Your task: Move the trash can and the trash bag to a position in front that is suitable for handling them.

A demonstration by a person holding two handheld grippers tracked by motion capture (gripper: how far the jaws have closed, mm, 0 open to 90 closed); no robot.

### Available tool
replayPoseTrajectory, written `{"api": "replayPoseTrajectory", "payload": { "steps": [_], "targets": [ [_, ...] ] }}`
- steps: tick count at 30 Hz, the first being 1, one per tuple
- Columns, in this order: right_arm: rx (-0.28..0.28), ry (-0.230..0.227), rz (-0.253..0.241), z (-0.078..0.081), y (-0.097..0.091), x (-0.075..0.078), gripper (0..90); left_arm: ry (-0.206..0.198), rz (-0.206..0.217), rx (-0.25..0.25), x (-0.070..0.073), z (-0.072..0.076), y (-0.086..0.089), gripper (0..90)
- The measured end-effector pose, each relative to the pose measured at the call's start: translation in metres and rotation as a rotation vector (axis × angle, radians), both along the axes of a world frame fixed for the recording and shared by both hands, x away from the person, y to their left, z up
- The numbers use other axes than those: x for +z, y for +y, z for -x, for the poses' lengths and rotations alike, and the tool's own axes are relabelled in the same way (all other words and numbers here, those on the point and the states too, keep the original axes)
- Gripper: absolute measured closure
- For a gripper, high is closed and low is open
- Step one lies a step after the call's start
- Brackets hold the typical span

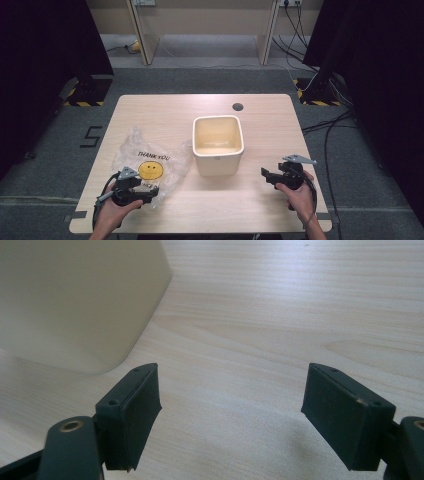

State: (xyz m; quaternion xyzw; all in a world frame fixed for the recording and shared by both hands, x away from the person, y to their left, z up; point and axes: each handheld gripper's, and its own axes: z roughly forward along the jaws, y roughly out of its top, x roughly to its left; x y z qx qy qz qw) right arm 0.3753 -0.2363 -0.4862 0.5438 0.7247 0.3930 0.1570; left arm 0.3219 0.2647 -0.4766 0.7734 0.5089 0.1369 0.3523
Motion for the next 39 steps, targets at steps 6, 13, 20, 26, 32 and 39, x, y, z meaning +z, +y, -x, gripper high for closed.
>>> {"api": "replayPoseTrajectory", "payload": {
  "steps": [6, 13, 20, 26, 32, 39],
  "targets": [
    [0.001, 0.004, 0.0, 0.0, 0.001, 0.0, 22.9, -0.048, -0.022, -0.018, -0.002, -0.027, -0.01, 19.8],
    [0.005, 0.006, 0.002, 0.0, 0.001, -0.002, 22.9, -0.037, -0.06, -0.038, -0.023, -0.055, -0.03, 19.7],
    [0.007, 0.007, 0.003, -0.001, 0.0, -0.002, 23.0, -0.052, -0.111, 0.046, -0.032, -0.091, -0.041, 19.7],
    [0.008, 0.008, 0.003, -0.001, 0.0, -0.003, 22.9, -0.041, -0.122, 0.111, -0.036, -0.112, -0.042, 19.1],
    [0.008, 0.013, 0.004, -0.001, 0.0, -0.004, 22.9, -0.052, -0.093, 0.159, -0.034, -0.121, -0.032, 19.4],
    [0.005, 0.015, 0.004, 0.0, -0.001, -0.004, 22.9, -0.09, -0.018, 0.131, -0.019, -0.113, -0.033, 19.3]
  ]
}}
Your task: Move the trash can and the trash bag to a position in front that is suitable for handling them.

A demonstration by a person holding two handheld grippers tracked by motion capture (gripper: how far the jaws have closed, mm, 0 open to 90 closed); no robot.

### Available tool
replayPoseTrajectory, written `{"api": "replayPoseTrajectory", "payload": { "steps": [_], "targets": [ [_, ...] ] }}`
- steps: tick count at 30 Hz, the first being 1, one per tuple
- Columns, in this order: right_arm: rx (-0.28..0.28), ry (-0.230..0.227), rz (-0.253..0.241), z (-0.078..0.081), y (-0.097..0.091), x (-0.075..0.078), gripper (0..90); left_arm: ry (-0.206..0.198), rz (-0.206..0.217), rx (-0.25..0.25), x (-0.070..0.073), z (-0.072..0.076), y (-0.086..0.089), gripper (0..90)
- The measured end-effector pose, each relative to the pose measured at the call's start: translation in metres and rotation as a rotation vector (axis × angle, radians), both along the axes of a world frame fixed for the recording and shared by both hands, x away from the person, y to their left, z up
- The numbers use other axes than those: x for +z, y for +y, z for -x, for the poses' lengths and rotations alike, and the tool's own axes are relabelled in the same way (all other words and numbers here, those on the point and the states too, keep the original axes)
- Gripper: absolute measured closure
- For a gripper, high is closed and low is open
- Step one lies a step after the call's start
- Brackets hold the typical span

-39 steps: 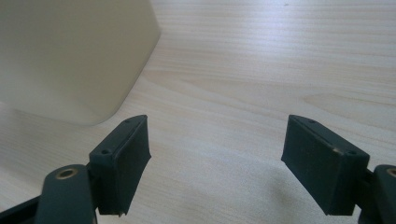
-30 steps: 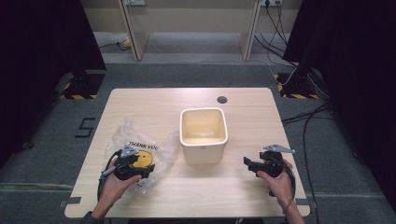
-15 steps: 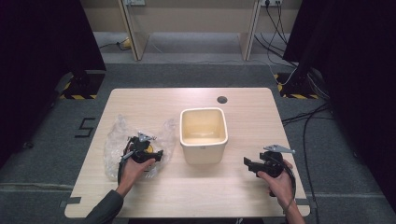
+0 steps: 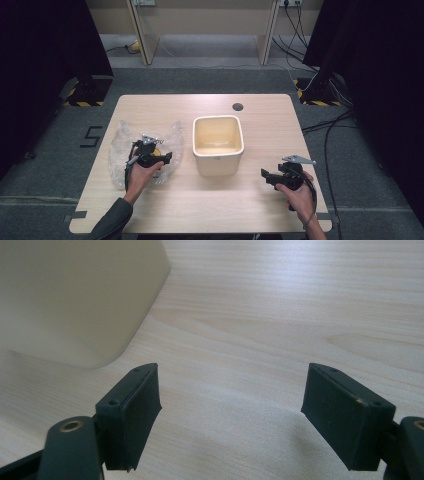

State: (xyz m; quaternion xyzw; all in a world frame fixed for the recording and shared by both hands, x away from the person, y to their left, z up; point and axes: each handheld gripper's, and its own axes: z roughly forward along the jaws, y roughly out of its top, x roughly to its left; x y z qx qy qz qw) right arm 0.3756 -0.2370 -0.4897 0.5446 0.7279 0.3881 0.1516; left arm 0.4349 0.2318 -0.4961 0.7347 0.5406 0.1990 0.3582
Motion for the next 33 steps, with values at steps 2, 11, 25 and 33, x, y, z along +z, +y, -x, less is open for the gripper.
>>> {"api": "replayPoseTrajectory", "payload": {
  "steps": [2, 11, 25, 33],
  "targets": [
    [0.002, -0.006, 0.002, 0.0, -0.001, 0.001, 23.0, -0.004, 0.032, -0.018, 0.004, 0.008, -0.003, 19.3],
    [-0.002, -0.002, 0.003, 0.0, 0.0, 0.0, 23.0, -0.05, 0.122, -0.111, 0.025, 0.057, -0.003, 19.3],
    [0.003, 0.006, 0.006, 0.0, -0.001, -0.002, 23.1, -0.043, 0.122, -0.195, 0.013, 0.103, 0.002, 16.3],
    [0.006, 0.009, 0.004, 0.0, 0.0, -0.002, 23.1, -0.047, 0.09, -0.249, 0.01, 0.118, -0.006, 16.3]
  ]
}}
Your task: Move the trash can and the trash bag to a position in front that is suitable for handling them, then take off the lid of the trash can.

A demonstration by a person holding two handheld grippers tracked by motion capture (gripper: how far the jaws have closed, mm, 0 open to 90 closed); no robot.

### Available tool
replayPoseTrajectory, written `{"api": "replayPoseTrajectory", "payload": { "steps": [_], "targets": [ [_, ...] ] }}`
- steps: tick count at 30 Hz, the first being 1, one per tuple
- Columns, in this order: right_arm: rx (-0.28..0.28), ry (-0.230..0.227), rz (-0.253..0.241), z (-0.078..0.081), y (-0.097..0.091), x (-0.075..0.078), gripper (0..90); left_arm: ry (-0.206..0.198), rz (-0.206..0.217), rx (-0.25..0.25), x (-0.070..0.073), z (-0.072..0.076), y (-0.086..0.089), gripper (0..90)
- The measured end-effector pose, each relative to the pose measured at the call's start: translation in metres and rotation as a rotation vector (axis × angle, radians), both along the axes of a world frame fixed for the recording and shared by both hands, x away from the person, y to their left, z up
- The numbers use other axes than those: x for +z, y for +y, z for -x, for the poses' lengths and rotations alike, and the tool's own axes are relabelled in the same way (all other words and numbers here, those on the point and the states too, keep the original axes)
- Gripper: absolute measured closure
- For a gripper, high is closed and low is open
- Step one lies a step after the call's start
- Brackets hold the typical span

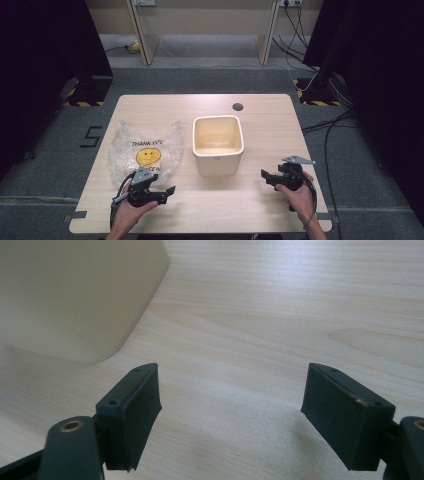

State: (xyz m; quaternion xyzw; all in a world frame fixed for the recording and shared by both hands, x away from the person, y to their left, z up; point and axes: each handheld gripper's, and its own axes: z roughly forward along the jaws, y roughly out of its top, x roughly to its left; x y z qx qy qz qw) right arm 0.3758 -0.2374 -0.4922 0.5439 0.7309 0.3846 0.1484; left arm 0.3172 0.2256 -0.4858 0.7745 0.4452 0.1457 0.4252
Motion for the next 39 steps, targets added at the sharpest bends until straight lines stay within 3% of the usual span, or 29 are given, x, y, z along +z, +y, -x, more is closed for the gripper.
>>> {"api": "replayPoseTrajectory", "payload": {
  "steps": [13, 23, 29, 35, 37, 39],
  "targets": [
    [-0.004, 0.002, 0.001, -0.001, 0.0, -0.001, 23.1, 0.011, -0.007, -0.019, -0.006, 0.002, -0.004, 16.3],
    [-0.004, 0.011, -0.003, -0.001, 0.0, -0.002, 23.1, 0.04, -0.028, -0.073, -0.009, 0.005, -0.011, 16.3],
    [0.002, 0.009, 0.002, -0.001, 0.003, -0.002, 23.1, 0.061, -0.059, -0.15, -0.013, 0.008, -0.021, 16.3],
    [0.004, 0.004, 0.0, -0.002, 0.005, 0.0, 23.1, 0.115, -0.139, -0.21, -0.023, 0.01, -0.029, 16.3],
    [0.003, -0.004, -0.007, -0.003, 0.006, 0.002, 23.2, 0.098, -0.175, -0.226, -0.025, 0.011, -0.031, 15.6],
    [0.008, -0.017, -0.009, -0.005, 0.008, 0.006, 23.3, 0.09, -0.183, -0.229, -0.025, 0.012, -0.032, 15.6]
  ]
}}
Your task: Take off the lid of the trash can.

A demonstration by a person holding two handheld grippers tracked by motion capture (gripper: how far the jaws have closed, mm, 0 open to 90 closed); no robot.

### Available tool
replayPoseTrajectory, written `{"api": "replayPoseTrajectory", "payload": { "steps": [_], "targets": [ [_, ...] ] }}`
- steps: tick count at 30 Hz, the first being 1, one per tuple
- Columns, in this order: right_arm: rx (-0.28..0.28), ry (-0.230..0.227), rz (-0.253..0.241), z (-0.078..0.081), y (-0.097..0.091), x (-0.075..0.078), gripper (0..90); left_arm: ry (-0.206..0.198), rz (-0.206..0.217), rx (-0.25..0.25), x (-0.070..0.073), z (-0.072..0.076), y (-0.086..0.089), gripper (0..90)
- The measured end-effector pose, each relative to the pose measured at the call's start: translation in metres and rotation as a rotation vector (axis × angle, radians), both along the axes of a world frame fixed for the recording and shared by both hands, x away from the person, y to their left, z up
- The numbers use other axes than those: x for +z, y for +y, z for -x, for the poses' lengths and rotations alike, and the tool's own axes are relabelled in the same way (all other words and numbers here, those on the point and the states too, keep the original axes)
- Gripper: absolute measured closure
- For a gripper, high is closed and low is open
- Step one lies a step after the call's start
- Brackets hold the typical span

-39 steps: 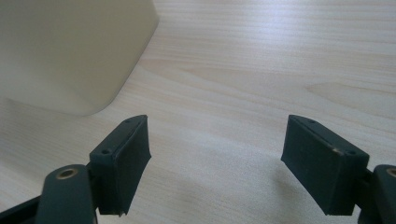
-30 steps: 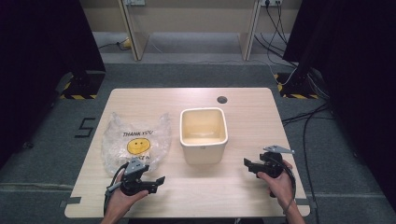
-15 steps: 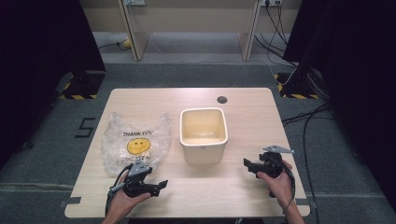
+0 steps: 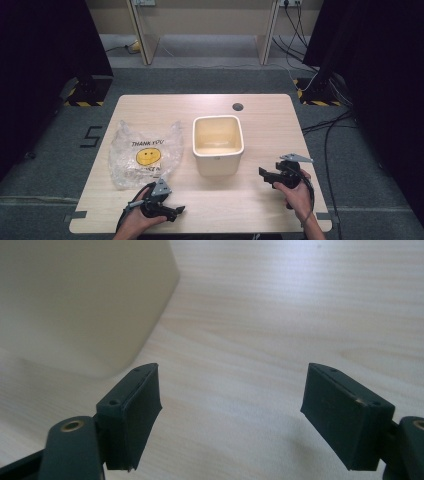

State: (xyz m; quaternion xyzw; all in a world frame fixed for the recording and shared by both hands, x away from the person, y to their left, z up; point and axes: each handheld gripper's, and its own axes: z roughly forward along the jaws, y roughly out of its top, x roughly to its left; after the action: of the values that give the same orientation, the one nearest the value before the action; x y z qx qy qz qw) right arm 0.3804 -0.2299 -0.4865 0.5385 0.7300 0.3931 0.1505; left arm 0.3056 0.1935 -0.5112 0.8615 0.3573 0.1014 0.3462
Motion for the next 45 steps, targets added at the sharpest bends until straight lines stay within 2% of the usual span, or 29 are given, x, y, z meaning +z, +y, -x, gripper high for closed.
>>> {"api": "replayPoseTrajectory", "payload": {
  "steps": [2, 4, 14, 19, 23, 27, 34, 38, 45],
  "targets": [
    [-0.001, -0.013, -0.008, -0.002, 0.001, 0.005, 23.4, -0.013, -0.01, -0.009, -0.001, 0.001, 0.0, 15.4],
    [-0.004, -0.029, -0.019, -0.006, 0.002, 0.012, 23.5, -0.035, -0.042, -0.034, -0.002, 0.003, -0.002, 14.9],
    [-0.007, -0.126, -0.065, -0.026, 0.007, 0.056, 24.0, -0.039, -0.032, -0.038, -0.003, 0.004, -0.002, 12.4],
    [0.006, -0.164, -0.08, -0.037, 0.018, 0.08, 24.0, -0.04, -0.033, -0.04, -0.003, 0.004, -0.003, 10.9],
    [0.015, -0.181, -0.081, -0.045, 0.027, 0.092, 24.5, -0.037, -0.036, -0.042, -0.003, 0.004, -0.003, 10.8],
    [0.029, -0.174, -0.06, -0.054, 0.035, 0.098, 25.0, -0.034, -0.04, -0.043, -0.003, 0.004, -0.003, 10.8],
    [0.052, -0.163, -0.063, -0.064, 0.045, 0.103, 26.0, -0.033, -0.04, -0.038, -0.003, 0.004, -0.003, 10.7],
    [0.068, -0.163, -0.042, -0.07, 0.053, 0.107, 26.5, -0.034, -0.04, -0.041, -0.003, 0.004, -0.003, 10.6],
    [0.082, -0.156, -0.017, -0.081, 0.067, 0.107, 28.2, -0.031, -0.043, -0.043, -0.002, 0.004, -0.003, 10.2]
  ]
}}
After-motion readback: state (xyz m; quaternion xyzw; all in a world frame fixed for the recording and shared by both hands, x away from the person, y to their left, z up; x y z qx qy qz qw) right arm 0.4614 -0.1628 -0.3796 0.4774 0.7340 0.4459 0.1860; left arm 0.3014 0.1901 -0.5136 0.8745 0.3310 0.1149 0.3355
